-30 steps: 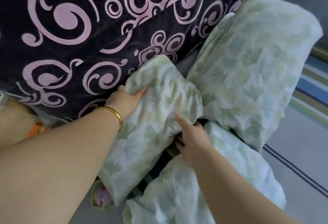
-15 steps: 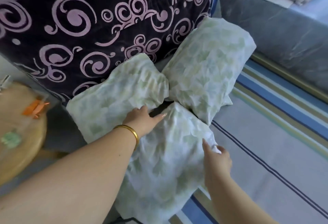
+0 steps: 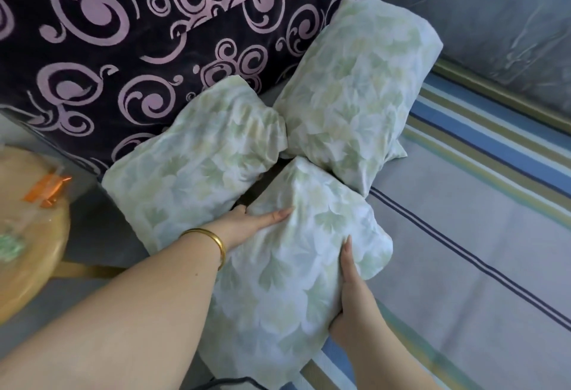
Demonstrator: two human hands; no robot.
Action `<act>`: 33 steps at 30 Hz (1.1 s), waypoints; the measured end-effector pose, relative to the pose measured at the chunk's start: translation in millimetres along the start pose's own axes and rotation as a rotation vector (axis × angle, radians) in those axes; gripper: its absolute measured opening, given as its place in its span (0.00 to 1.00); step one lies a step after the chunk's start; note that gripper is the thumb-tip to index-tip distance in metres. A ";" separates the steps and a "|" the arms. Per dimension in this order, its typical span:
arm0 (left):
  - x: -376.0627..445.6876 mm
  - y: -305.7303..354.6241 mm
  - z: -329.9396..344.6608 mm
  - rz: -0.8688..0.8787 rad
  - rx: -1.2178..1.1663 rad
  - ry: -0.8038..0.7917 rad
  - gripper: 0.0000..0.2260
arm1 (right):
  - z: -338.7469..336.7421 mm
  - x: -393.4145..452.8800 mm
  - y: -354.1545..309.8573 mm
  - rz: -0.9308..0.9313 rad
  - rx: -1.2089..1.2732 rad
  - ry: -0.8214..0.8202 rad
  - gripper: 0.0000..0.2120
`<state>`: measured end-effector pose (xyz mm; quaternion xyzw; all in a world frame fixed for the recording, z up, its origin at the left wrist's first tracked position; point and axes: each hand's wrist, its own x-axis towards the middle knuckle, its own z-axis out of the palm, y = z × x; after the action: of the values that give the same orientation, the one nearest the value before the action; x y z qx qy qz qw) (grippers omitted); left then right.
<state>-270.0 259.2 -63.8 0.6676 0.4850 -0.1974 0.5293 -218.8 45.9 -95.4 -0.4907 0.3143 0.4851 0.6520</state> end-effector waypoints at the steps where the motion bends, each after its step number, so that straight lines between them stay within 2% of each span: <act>1: -2.2 1.5 -0.8 0.002 -0.009 -0.004 0.64 | 1.7 -0.3 -0.4 0.018 0.012 -0.016 0.50; 3: -8.1 7.3 -2.2 0.018 -0.014 -0.008 0.62 | 6.0 -4.7 -2.3 0.016 0.036 -0.067 0.48; 9: -47.1 40.6 -26.5 0.115 -0.053 -0.006 0.45 | 31.6 -37.0 -20.0 -0.061 0.074 -0.186 0.42; 10: -55.1 47.2 -35.2 0.116 -0.040 0.001 0.48 | 39.7 -44.5 -23.8 -0.068 0.069 -0.192 0.41; 13: -74.7 69.0 -70.1 0.109 0.043 0.091 0.62 | 74.7 -68.7 -37.8 -0.066 0.044 -0.207 0.43; 15: -84.1 86.8 -100.2 0.112 0.068 0.155 0.67 | 105.6 -79.9 -49.5 -0.068 0.037 -0.195 0.48; 17: -89.2 105.1 -133.5 0.131 0.081 0.181 0.64 | 140.9 -86.1 -61.2 -0.077 0.026 -0.186 0.52; 19: -87.3 119.5 -166.1 0.158 0.098 0.205 0.58 | 177.2 -85.7 -70.6 -0.077 0.027 -0.172 0.57; 23: -60.0 133.6 -219.1 0.189 0.086 0.173 0.46 | 242.4 -65.3 -75.6 -0.073 0.022 -0.176 0.57; 28: -0.6 108.7 -248.9 0.049 0.081 0.253 0.50 | 295.3 -14.8 -56.3 -0.060 0.028 -0.046 0.48; 33: 38.7 84.7 -248.7 0.097 0.087 0.379 0.49 | 313.8 24.9 -36.9 -0.044 0.020 0.059 0.57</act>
<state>-242.1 502.1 39.7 0.7376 0.5343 -0.0635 0.4081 -196.6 348.7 -4.4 -0.5052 0.3274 0.4528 0.6577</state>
